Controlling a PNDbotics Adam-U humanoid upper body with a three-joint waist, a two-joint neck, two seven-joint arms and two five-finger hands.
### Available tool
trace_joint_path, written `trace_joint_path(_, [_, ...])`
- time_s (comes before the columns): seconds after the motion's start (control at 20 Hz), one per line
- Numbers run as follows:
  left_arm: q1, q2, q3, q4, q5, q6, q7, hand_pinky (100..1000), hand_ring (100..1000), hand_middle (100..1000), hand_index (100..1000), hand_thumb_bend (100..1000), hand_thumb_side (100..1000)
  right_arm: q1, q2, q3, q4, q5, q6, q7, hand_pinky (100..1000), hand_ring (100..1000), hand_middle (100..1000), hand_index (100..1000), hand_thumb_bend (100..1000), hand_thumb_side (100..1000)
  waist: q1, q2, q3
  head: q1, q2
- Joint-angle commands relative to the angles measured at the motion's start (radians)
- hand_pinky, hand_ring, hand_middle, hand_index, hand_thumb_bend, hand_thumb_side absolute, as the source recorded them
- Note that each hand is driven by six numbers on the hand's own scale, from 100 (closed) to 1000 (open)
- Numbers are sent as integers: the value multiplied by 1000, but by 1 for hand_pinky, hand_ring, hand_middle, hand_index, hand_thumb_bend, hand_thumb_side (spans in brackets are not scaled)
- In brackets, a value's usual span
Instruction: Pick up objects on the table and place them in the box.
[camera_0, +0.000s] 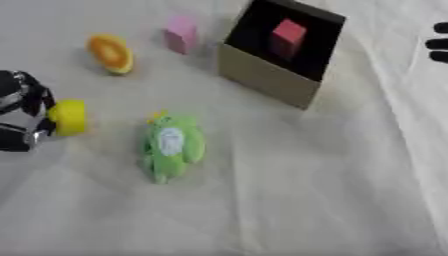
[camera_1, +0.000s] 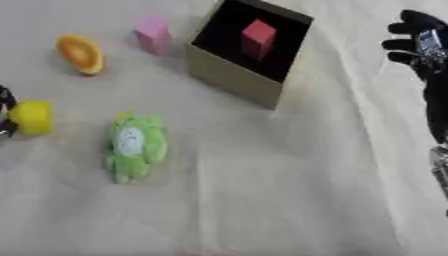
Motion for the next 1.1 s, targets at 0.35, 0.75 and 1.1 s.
trace_joint_path(0.35, [-143,19,35,-138,53,26,-53,679,521,405,546,100,100,-8,-20,-12,-15,-5,-3,-4,804,775,775,852,100,916,7,-31,-1,-3,-1])
trace_joint_path(0.75, [-406,-110,-35,-32,54,-14,-154,684,524,409,555,100,100,-11,-27,-8,-15,-8,-2,1,803,774,775,852,100,912,17,-38,-19,-1,-1])
trace_joint_path(1.1, [-614,-294,-82,140,33,-76,-187,692,525,413,566,100,100,-30,-30,-5,-15,-10,-5,5,803,774,774,851,100,910,27,-24,-45,6,-20])
